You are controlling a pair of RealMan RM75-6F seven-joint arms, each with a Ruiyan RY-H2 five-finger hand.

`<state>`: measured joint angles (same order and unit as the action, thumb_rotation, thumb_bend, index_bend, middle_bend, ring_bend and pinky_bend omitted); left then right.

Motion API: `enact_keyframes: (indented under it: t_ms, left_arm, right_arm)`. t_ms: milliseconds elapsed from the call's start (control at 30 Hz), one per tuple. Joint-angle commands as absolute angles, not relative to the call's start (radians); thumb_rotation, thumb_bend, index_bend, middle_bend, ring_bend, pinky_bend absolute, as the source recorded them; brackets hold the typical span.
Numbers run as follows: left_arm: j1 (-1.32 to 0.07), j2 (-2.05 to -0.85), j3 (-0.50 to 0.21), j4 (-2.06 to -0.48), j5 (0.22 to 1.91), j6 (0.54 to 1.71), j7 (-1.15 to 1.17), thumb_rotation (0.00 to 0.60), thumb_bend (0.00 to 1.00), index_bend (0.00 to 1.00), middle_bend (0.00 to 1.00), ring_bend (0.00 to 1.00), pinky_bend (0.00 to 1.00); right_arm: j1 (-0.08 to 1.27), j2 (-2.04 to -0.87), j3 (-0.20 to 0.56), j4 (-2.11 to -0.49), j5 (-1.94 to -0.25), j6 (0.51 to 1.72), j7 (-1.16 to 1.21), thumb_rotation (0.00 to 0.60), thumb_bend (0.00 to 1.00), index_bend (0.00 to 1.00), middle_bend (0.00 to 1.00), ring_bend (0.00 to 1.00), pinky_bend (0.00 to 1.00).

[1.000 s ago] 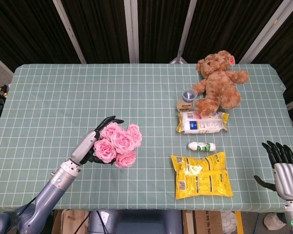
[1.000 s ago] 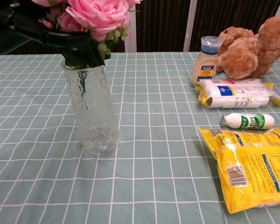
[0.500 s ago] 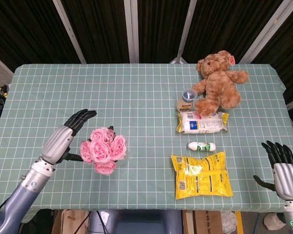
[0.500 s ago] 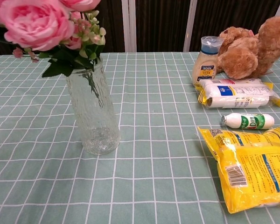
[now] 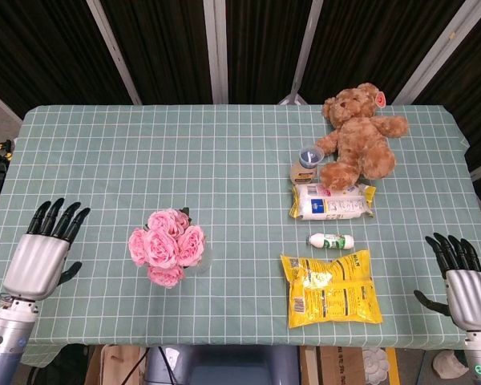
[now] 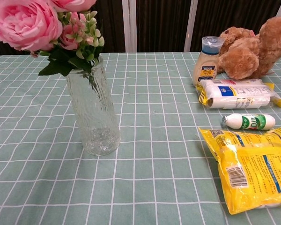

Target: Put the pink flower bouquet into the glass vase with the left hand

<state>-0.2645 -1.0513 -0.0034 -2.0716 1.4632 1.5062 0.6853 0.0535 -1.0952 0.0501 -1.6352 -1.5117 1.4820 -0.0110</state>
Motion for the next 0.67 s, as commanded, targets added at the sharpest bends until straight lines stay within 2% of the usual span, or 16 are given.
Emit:
enact_keyframes:
  t_ms: [33,433,667]
  left_arm:
    - [-0.160,-1.122,0.062,-1.873,1.485,1.575,0.433,0.600,0.21,0.13,0.10,0.00,0.08]
    - [-0.128,-1.192,0.045,-1.681,1.598,1.644,0.222,0.600,0.21,0.15,0.10,0.00,0.08]
    - [-0.110,-1.185,0.035,-1.673,1.604,1.655,0.204,0.600,0.21,0.17,0.10,0.00,0.08]
  right_arm:
    - [0.056,-1.093,0.047,-1.628,-1.518,1.479,-0.009,0.600,0.17,0.11,0.11,0.04,0.00]
    - [0.072,-1.113,0.045,-1.591,-1.537,1.469,-0.018,0.600,0.17,0.11,0.11,0.04,0.00]
    - [0.070,-1.111,0.040,-1.593,-1.539,1.470,-0.033,0.600,0.17,0.11,0.11,0.04,0.00]
